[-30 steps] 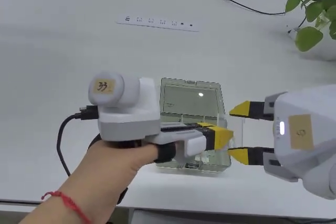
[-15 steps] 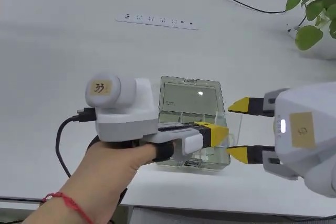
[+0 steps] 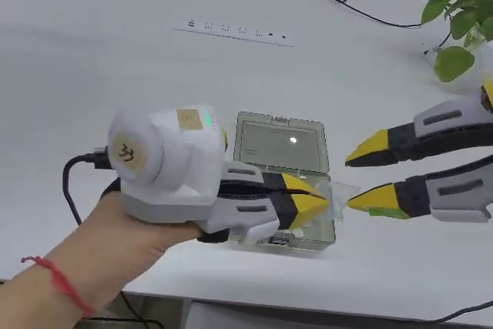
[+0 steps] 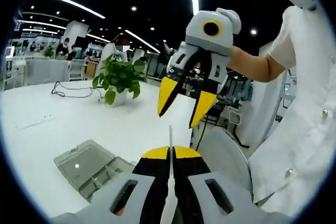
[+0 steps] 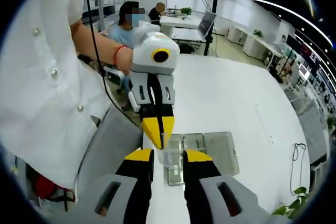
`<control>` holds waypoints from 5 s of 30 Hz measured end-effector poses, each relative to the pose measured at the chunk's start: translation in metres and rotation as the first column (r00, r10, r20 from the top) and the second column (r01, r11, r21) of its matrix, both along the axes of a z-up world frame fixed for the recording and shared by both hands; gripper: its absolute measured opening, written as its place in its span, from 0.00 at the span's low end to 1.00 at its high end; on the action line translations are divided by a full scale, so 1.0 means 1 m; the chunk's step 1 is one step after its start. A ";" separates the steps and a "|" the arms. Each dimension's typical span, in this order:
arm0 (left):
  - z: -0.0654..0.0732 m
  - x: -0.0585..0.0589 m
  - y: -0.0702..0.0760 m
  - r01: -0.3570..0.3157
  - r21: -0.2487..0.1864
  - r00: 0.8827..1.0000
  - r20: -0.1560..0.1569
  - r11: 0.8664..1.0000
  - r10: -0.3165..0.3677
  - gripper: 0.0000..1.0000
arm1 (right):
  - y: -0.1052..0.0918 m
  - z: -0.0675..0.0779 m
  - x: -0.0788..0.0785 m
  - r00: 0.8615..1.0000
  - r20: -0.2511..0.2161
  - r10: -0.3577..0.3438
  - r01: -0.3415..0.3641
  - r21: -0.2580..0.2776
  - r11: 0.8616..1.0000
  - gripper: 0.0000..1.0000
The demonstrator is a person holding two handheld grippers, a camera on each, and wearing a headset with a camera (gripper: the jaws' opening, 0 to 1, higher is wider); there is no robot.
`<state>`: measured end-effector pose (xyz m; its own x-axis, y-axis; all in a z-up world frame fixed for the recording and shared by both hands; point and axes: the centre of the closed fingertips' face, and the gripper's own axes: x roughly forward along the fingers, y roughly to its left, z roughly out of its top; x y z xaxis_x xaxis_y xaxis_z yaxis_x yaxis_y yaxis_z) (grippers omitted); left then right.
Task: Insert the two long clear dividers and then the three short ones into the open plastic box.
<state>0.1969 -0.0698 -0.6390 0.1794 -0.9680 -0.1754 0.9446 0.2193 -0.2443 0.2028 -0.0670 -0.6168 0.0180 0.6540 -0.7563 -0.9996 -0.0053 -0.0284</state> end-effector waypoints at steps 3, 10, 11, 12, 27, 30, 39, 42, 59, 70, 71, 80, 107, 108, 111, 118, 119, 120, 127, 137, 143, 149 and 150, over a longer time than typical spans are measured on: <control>0.006 -0.006 -0.001 0.047 -0.008 0.997 0.060 0.999 -0.046 0.00 | 0.004 0.001 -0.006 0.998 -0.065 0.023 -0.022 0.014 1.000 0.18; 0.012 -0.015 0.000 0.086 -0.008 0.992 0.092 0.996 -0.085 0.00 | 0.013 0.000 -0.021 0.983 -0.154 0.103 -0.103 0.010 0.995 0.11; 0.011 -0.015 0.000 0.088 -0.006 0.992 0.093 0.996 -0.087 0.00 | 0.013 -0.001 -0.023 0.981 -0.161 0.109 -0.109 0.008 0.994 0.11; 0.011 -0.016 0.000 0.089 -0.006 0.992 0.094 0.996 -0.088 0.00 | 0.014 -0.001 -0.024 0.980 -0.163 0.111 -0.112 0.007 0.994 0.10; 0.011 -0.018 0.002 0.085 -0.017 0.992 0.094 0.996 -0.083 0.00 | 0.016 -0.007 -0.035 0.972 -0.174 0.157 -0.161 -0.009 0.987 0.03; 0.010 -0.019 0.002 0.079 -0.018 0.993 0.095 0.997 -0.077 0.00 | 0.015 -0.008 -0.034 0.972 -0.173 0.156 -0.161 -0.010 0.987 0.03; 0.008 -0.017 0.005 0.054 -0.016 0.995 0.081 0.998 -0.053 0.06 | 0.015 -0.010 -0.033 0.974 -0.163 0.156 -0.161 -0.018 0.987 0.02; 0.005 -0.015 0.007 0.041 -0.010 0.996 0.078 0.999 -0.040 0.10 | 0.014 -0.010 -0.031 0.976 -0.157 0.152 -0.157 -0.021 0.987 0.02; -0.013 0.006 0.038 -0.073 0.041 0.996 0.062 0.997 0.070 0.37 | -0.005 -0.022 0.001 0.991 -0.110 0.073 -0.081 -0.066 0.995 0.02; -0.031 0.014 0.058 -0.125 0.077 0.992 0.026 0.989 0.123 0.56 | -0.018 -0.047 0.026 0.995 -0.089 0.037 -0.048 -0.124 0.991 0.02; -0.033 0.014 0.059 -0.126 0.081 0.992 0.023 0.989 0.125 0.58 | -0.019 -0.050 0.027 0.996 -0.087 0.034 -0.045 -0.131 0.990 0.02; -0.052 0.019 0.068 -0.166 0.107 0.986 -0.015 0.980 0.168 0.71 | -0.023 -0.077 0.045 0.997 -0.073 0.023 -0.036 -0.180 0.983 0.02; -0.092 0.018 0.079 -0.178 0.170 0.977 -0.082 0.969 0.194 0.99 | -0.024 -0.143 0.060 0.997 -0.074 0.010 -0.032 -0.297 0.954 0.02; -0.092 0.018 0.079 -0.178 0.171 0.977 -0.083 0.969 0.194 0.98 | -0.024 -0.144 0.060 0.997 -0.075 0.009 -0.031 -0.298 0.954 0.02; -0.093 0.016 0.079 -0.174 0.169 0.978 -0.088 0.970 0.191 0.97 | -0.027 -0.147 0.062 0.997 -0.078 0.010 -0.033 -0.306 0.951 0.02; -0.092 0.017 0.079 -0.177 0.165 0.977 -0.088 0.970 0.193 0.97 | -0.028 -0.150 0.066 0.997 -0.081 0.006 -0.031 -0.312 0.949 0.02; -0.092 0.017 0.079 -0.177 0.164 0.977 -0.090 0.970 0.193 0.97 | -0.029 -0.150 0.066 0.997 -0.081 0.007 -0.032 -0.313 0.949 0.02; -0.093 0.017 0.078 -0.176 0.163 0.977 -0.090 0.971 0.193 0.96 | -0.029 -0.151 0.066 0.997 -0.083 0.005 -0.031 -0.313 0.949 0.02; -0.093 0.017 0.079 -0.178 0.160 0.977 -0.092 0.971 0.194 0.96 | -0.027 -0.156 0.065 0.997 -0.081 0.018 -0.043 -0.326 0.945 0.02; -0.093 0.017 0.079 -0.177 0.159 0.977 -0.092 0.971 0.194 0.95 | -0.028 -0.167 0.064 0.994 -0.106 0.009 -0.041 -0.307 0.951 0.02; -0.093 0.017 0.078 -0.177 0.157 0.977 -0.094 0.972 0.194 0.95 | -0.027 -0.170 0.062 0.995 -0.097 0.018 -0.047 -0.295 0.954 0.02; -0.093 0.016 0.079 -0.177 0.157 0.977 -0.095 0.972 0.193 0.95 | -0.028 -0.176 0.063 0.996 -0.086 0.030 -0.052 -0.274 0.960 0.02; -0.093 0.015 0.079 -0.177 0.158 0.977 -0.095 0.971 0.193 0.95 | -0.028 -0.176 0.064 0.996 -0.086 0.028 -0.050 -0.271 0.961 0.02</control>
<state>0.2124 0.0092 -0.7321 0.3250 -0.8817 -0.3421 0.8537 0.4292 -0.2951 0.2664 -0.0952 -0.7931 -0.0719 0.4221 -0.9037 -0.9974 -0.0406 0.0603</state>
